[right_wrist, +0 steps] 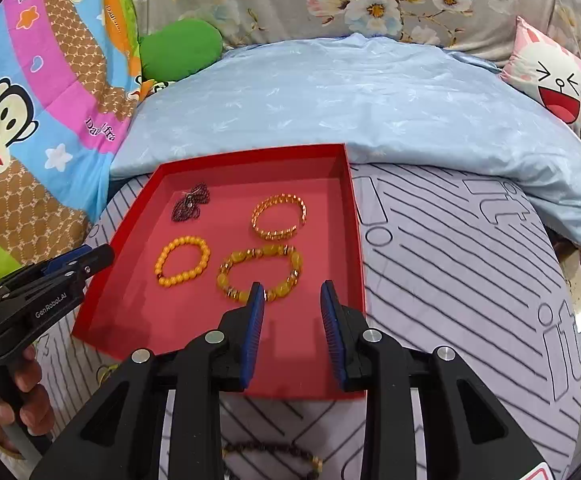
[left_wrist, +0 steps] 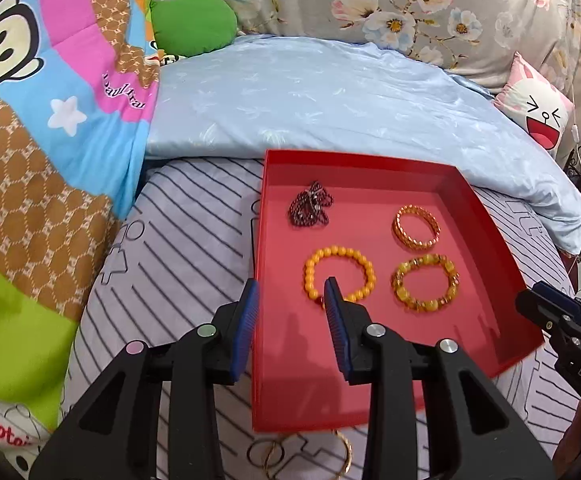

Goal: Organize jewelry
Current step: 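Carry both yellow bracelets into the red tray and open both grippers, then move both open grippers back toward the black bead bracelet and gold bangle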

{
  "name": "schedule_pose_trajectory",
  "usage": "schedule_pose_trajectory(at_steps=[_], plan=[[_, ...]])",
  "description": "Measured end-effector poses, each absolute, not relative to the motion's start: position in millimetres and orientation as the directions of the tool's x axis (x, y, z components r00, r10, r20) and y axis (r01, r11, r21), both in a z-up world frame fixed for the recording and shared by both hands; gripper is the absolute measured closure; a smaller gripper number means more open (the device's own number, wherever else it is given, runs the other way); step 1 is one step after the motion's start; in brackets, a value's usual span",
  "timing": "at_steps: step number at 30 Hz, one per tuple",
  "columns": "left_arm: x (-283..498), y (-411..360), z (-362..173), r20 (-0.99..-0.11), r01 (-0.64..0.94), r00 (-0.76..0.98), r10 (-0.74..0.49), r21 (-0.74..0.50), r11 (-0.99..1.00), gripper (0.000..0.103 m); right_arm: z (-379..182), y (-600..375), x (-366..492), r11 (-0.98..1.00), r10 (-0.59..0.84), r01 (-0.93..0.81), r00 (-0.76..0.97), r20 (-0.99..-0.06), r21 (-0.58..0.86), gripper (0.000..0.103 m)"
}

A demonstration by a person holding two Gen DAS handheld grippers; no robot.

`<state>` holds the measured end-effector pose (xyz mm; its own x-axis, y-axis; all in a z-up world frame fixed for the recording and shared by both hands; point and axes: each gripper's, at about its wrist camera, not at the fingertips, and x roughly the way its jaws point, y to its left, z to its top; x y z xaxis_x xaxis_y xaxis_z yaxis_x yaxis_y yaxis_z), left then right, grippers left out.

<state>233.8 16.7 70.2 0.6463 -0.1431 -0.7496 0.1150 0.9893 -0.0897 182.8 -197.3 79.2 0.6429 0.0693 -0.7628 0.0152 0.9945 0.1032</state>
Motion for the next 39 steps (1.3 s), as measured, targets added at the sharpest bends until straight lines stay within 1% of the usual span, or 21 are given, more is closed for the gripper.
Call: schedule_pose_trajectory(at_steps=[8,20,28,39], plan=[[187.3,22.0,69.4,-0.76,0.114,0.633,-0.151,-0.101,0.988,0.071,74.1,-199.4,135.2,0.994,0.07,0.019,0.625,-0.777,0.105,0.074],[128.2,26.8,41.0,-0.806,0.107,0.572,-0.152,-0.111,0.988,0.071,47.5,-204.9,81.6,0.993,0.059,0.051,0.572,-0.818,0.107,0.074],[107.6,33.0,24.7,-0.827,0.083,0.542,-0.148,-0.123,0.989,0.071,31.8,-205.6,67.3,0.993,0.057,0.058,0.544,-0.837,0.105,0.074],[108.4,35.5,17.5,-0.838,0.077,0.524,-0.153,-0.133,0.988,0.07,25.6,-202.6,71.6,0.992,0.067,0.056,0.532,-0.844,0.113,0.074]])
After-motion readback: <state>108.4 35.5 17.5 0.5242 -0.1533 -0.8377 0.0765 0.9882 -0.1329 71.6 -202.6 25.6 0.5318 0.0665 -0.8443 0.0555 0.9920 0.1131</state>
